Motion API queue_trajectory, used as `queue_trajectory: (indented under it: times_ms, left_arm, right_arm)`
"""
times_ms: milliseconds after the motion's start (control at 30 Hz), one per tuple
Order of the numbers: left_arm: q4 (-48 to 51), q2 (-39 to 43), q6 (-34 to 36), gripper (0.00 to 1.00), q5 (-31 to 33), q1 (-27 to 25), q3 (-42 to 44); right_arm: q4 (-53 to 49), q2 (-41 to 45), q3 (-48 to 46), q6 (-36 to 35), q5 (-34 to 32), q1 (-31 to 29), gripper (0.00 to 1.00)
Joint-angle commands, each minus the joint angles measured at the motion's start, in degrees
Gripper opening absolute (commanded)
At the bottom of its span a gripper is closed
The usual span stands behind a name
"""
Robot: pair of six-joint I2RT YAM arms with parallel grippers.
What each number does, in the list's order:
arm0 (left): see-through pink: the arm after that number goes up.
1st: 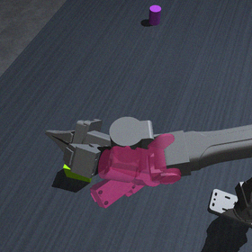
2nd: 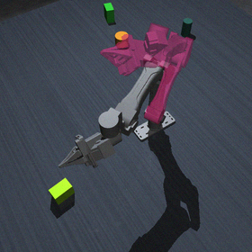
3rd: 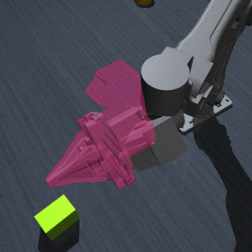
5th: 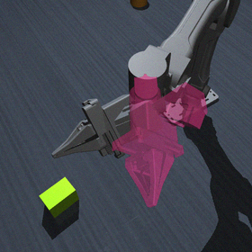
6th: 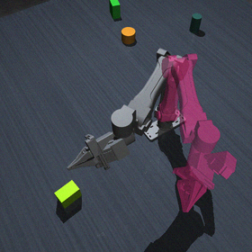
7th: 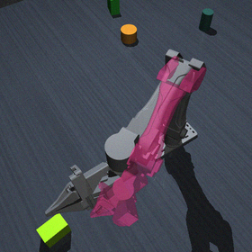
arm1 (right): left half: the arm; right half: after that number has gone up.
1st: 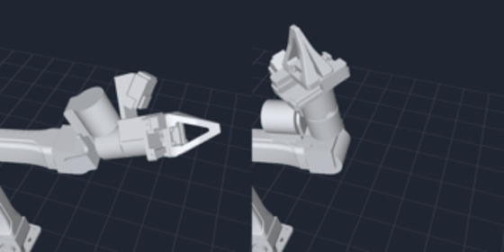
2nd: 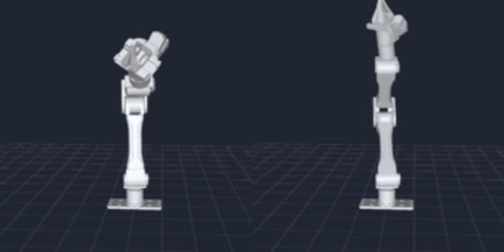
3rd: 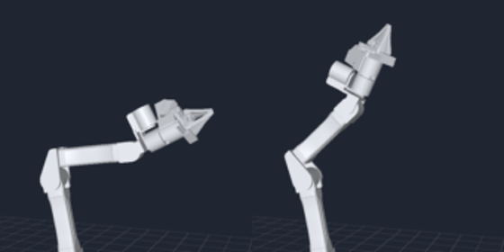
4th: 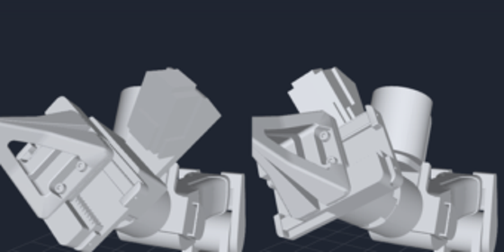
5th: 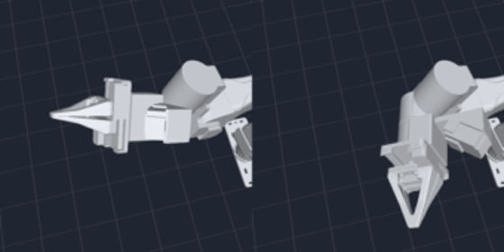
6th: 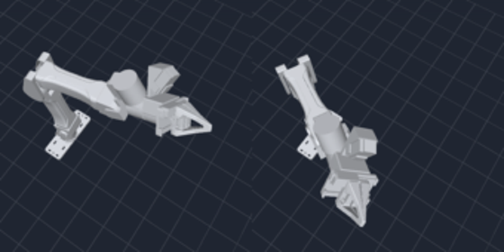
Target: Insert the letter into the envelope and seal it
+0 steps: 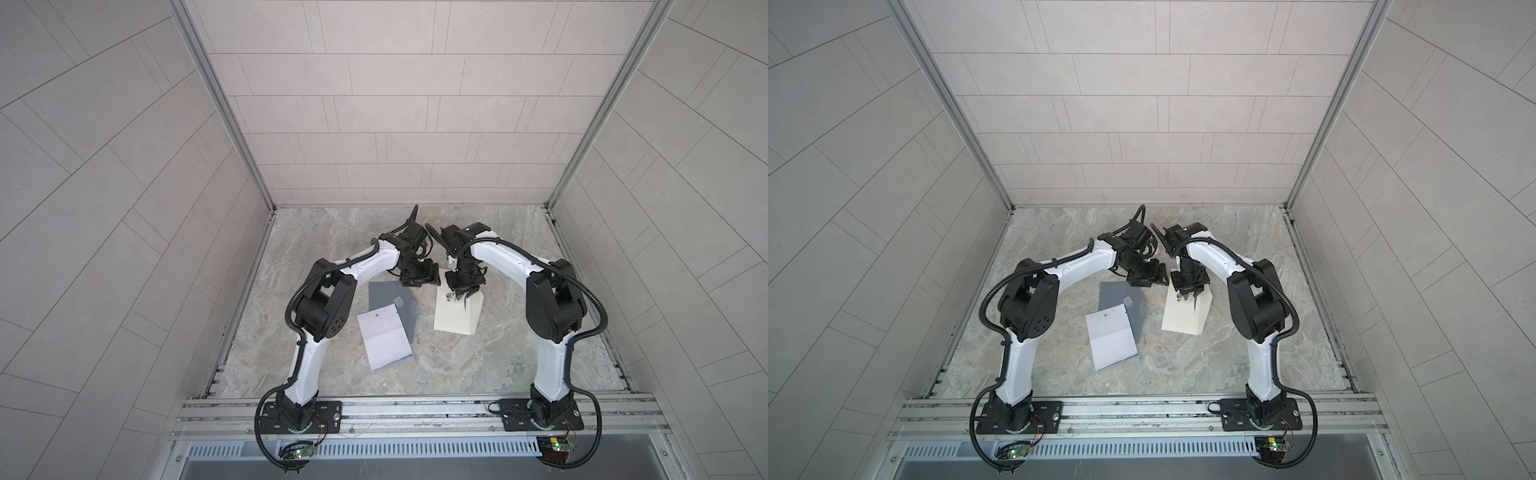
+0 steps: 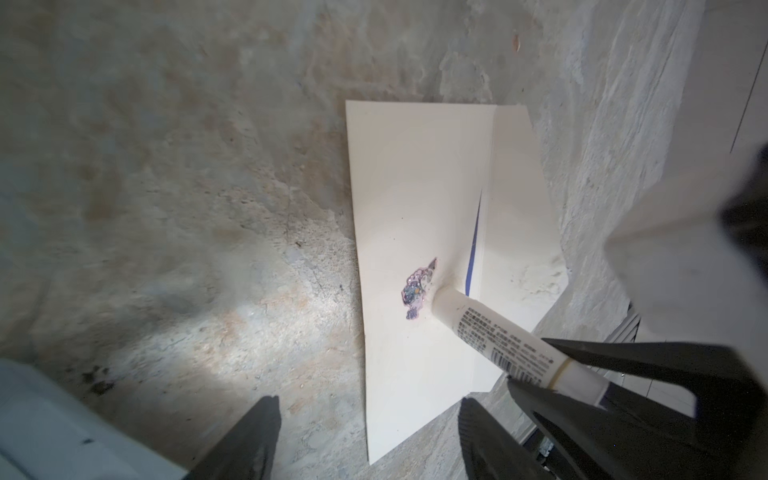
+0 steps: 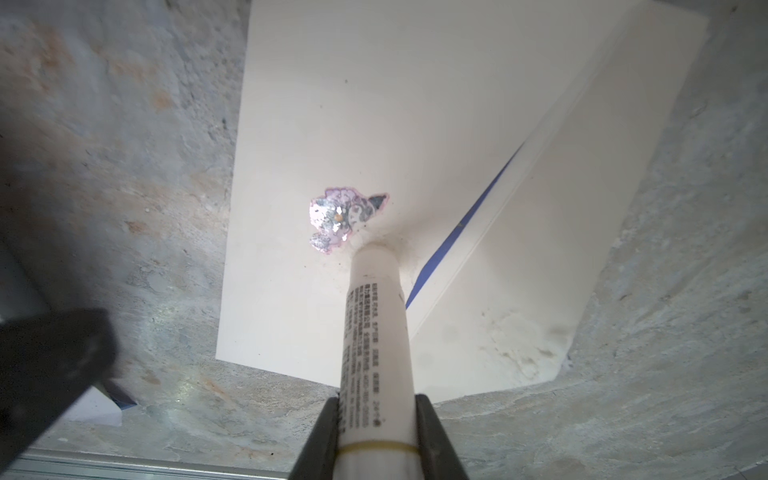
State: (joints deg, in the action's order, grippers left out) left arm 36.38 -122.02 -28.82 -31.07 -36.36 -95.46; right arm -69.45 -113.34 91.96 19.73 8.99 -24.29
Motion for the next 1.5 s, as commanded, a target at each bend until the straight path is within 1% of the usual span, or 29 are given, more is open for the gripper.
queue_trajectory:
  times_ms: [0,133,233,500,767,867,900,1033,1133,1300,1367,1467]
  left_arm:
    - [3.08,-2.35,4.28,0.76,-1.85,-1.05,-1.02]
    - [3.43,-4.18,4.37,0.76,-2.04,-1.17,-1.52]
    - [3.47,-5.92,4.54,0.76,-3.31,-1.26,-1.97]
    - [3.39,-11.65,6.12,0.75,-11.84,-1.43,-4.20]
    - [4.25,-16.03,5.91,0.74,-17.14,-1.38,-7.00]
    - [3.79,-15.96,5.94,0.69,-17.60,-1.43,-6.81]
    - [3.79,-15.97,5.84,0.65,-17.56,-1.43,-6.80]
    - [4.31,-16.05,5.58,0.42,-16.41,-1.43,-6.82]
    - [4.83,-16.23,5.26,0.23,-15.70,-1.39,-6.98]
    - [5.55,-16.76,4.54,0.05,-14.74,-1.34,-7.03]
    - [5.80,-16.62,4.27,0.00,-14.14,-1.32,-6.86]
    - [6.06,-16.19,4.08,0.00,-12.90,-1.22,-6.49]
  right_arm:
    - [3.88,-1.58,-1.00,1.63,0.21,1.21,0.00]
    - [5.40,-1.12,-2.61,2.58,0.92,2.07,0.00]
    - [5.95,-0.85,-3.28,2.80,1.31,2.41,0.00]
    - [6.88,0.04,-4.58,3.44,1.12,2.76,0.00]
    - [8.62,0.14,-5.22,4.97,0.60,2.85,0.00]
    - [8.89,-0.17,-5.22,5.38,-0.06,2.79,0.00]
    - [8.94,-0.21,-5.22,5.45,-0.29,2.77,0.00]
    - [9.50,-0.39,-5.22,5.76,-0.29,2.70,0.00]
    - [9.90,-0.44,-5.17,6.25,-0.47,2.26,0.00]
    - [11.30,0.18,-6.62,7.72,-2.45,1.01,0.00]
    - [12.11,1.02,-7.91,8.58,-5.07,0.42,0.00]
    - [13.14,2.22,-10.05,10.01,-8.71,0.39,0.00]
